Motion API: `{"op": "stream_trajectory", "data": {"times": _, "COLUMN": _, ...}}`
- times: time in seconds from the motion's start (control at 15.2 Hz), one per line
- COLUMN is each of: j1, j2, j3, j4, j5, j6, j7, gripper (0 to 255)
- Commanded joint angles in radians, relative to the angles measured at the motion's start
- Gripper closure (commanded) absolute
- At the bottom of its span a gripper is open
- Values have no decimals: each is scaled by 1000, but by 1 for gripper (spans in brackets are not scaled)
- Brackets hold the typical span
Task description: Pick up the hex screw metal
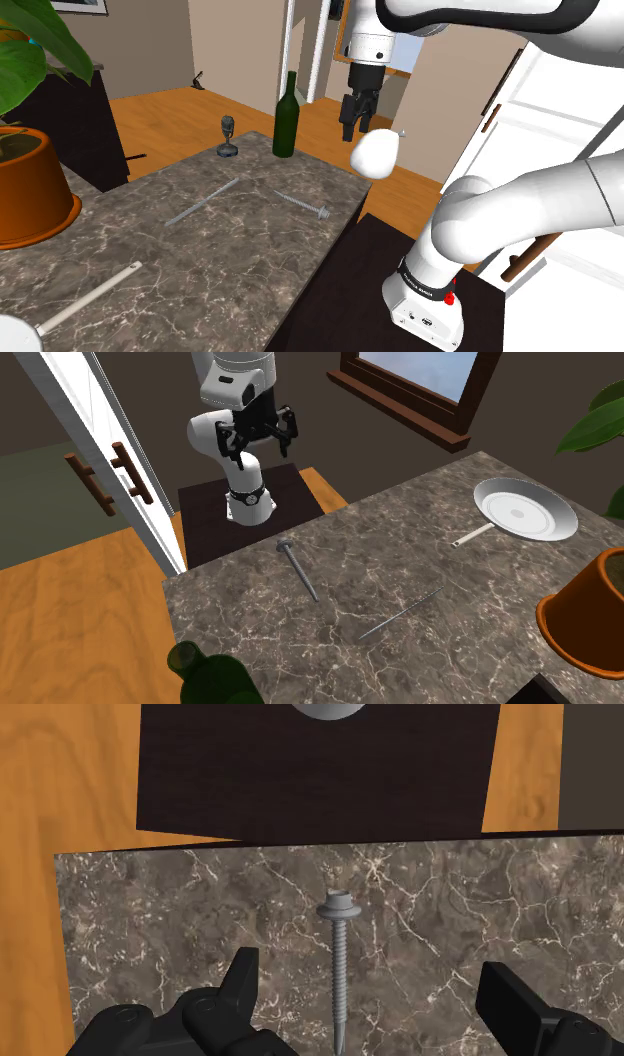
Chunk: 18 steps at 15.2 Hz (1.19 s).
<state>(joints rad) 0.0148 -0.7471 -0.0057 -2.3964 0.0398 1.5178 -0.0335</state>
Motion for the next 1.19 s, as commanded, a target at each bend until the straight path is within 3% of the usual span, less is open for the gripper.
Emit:
{"op": "stream_trajectory", "data": {"times": 0.0, "j1": 0, "j2": 0, "j3": 0, "j4": 0, "j5": 0, "j6": 0, "j7": 0, "gripper": 0}}
{"op": "stream_trajectory", "data": {"times": 0.53, "j1": 17, "j2": 117, "j3": 79, "j4": -172, "j5": -33, "j6": 318, "j7": 38, "gripper": 0}}
{"op": "stream_trajectory", "data": {"times": 1.12, "j1": 2, "j2": 395, "j3": 170, "j4": -250, "j5": -133, "j6": 693, "j7": 134, "gripper": 0}}
